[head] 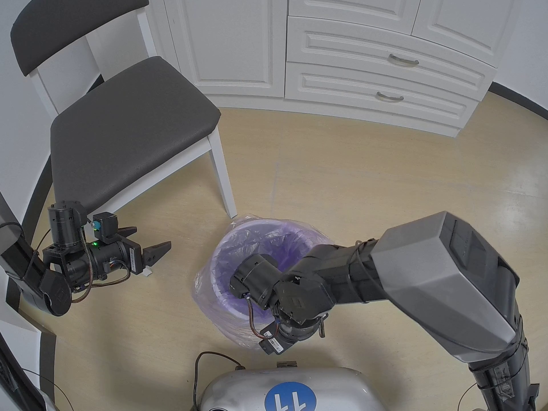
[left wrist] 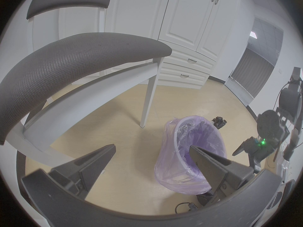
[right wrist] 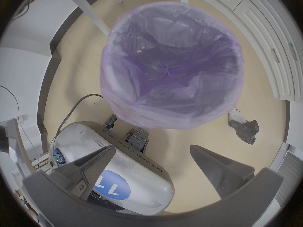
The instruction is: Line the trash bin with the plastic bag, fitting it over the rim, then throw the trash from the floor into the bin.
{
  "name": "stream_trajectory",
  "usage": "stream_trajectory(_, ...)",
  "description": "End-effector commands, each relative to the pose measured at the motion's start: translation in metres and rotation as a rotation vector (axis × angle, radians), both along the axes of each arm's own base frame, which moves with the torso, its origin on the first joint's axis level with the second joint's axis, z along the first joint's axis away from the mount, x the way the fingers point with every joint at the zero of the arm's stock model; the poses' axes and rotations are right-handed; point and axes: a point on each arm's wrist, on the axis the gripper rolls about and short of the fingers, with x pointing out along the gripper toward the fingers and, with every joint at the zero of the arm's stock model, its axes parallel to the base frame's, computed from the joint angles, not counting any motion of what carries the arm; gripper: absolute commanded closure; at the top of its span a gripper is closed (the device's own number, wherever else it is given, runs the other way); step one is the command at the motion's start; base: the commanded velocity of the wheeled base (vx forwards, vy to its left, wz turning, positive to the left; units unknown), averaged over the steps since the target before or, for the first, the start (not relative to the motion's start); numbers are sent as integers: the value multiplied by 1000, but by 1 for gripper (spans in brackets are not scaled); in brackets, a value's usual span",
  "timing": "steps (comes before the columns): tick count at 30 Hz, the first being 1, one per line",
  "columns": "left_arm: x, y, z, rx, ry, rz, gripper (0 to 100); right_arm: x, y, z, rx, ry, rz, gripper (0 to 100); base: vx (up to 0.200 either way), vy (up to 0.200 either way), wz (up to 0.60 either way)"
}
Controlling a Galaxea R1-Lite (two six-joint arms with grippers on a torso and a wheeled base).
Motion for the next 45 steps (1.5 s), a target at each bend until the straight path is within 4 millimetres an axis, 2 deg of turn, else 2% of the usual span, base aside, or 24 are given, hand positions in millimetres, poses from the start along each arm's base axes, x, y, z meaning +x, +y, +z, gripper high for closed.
stream_trajectory(1, 0, 0, 0, 0, -2, 0, 0, 1, -2, -27, -34, 15, -18, 0, 0, 0, 0)
stream_trajectory(6, 1, 0, 1, -3, -4, 2, 0, 16, -4, -42, -9, -53, -129, 0, 0, 0, 0)
stream_trajectory(19, 2, 2, 2, -5, -9, 6, 0, 40, -24, -38, 134, -144, -262, 0, 0, 0, 0)
stream_trajectory(25, 1, 2, 2, -5, -11, 6, 0, 63, -61, -47, 266, -240, -311, 0, 0, 0, 0)
stream_trajectory(26, 1, 2, 2, -5, -11, 6, 0, 63, -61, -47, 266, -240, -311, 0, 0, 0, 0)
stream_trajectory(29, 2, 2, 1, -5, -8, 6, 0, 74, -89, -50, 351, -303, -242, 0, 0, 0, 0)
stream_trajectory(32, 2, 2, 1, -5, -8, 6, 0, 72, -102, -55, 357, -342, -186, 0, 0, 0, 0)
stream_trajectory(38, 2, 1, 0, -5, -2, 5, 0, 64, -104, -58, 362, -342, -157, 0, 0, 0, 0)
stream_trajectory(45, 2, 1, -2, -3, 2, 4, 0, 38, -107, -62, 331, -266, -40, 0, 0, 0, 0)
